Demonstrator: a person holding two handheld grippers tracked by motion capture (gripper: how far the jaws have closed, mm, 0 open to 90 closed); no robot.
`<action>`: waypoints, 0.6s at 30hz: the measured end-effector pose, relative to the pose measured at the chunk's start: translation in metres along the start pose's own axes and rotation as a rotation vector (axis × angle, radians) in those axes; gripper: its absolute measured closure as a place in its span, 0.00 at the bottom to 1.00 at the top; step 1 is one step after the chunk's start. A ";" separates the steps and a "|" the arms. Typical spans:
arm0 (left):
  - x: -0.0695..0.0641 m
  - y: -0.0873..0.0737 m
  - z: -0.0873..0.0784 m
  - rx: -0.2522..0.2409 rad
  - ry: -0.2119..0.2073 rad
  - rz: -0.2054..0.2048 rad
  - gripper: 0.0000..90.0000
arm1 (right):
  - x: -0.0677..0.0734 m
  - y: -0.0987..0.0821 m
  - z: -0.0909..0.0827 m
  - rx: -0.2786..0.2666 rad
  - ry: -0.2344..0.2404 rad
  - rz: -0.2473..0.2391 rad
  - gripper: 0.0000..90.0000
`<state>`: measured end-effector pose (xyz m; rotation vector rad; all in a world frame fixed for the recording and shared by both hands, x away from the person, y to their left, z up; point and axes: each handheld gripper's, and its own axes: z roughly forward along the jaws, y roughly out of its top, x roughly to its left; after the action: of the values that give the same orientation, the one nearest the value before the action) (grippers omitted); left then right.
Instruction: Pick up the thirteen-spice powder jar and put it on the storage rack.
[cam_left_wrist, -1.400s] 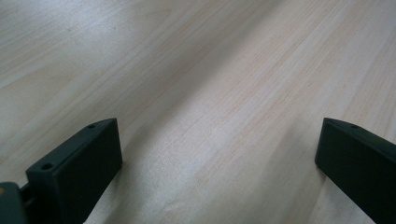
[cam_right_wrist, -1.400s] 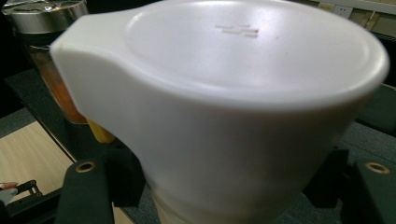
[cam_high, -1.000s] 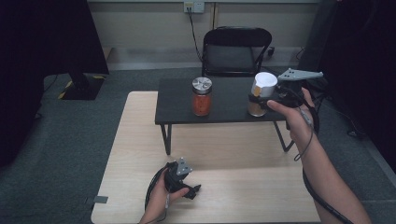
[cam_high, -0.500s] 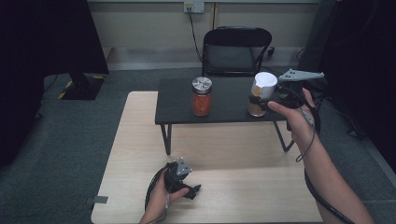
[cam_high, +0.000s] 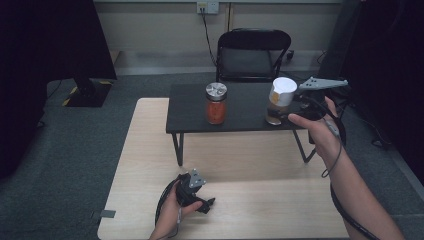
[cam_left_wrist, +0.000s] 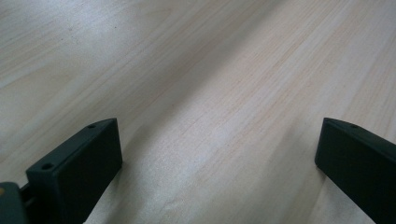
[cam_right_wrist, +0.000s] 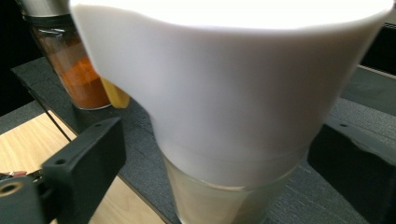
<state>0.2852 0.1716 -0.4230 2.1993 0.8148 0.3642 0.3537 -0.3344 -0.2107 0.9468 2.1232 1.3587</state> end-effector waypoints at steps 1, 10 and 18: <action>0.000 0.000 0.000 0.000 0.000 0.000 0.00 | 0.001 0.000 0.000 -0.002 0.000 0.004 0.01; 0.000 0.000 0.000 0.000 0.000 0.000 0.00 | 0.004 -0.005 -0.006 -0.015 0.011 0.005 0.00; 0.000 0.000 0.000 0.000 0.000 0.000 0.00 | 0.003 -0.013 -0.013 -0.016 0.019 0.000 0.00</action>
<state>0.2852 0.1716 -0.4231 2.1992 0.8145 0.3648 0.3392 -0.3436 -0.2175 0.9311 2.1230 1.3886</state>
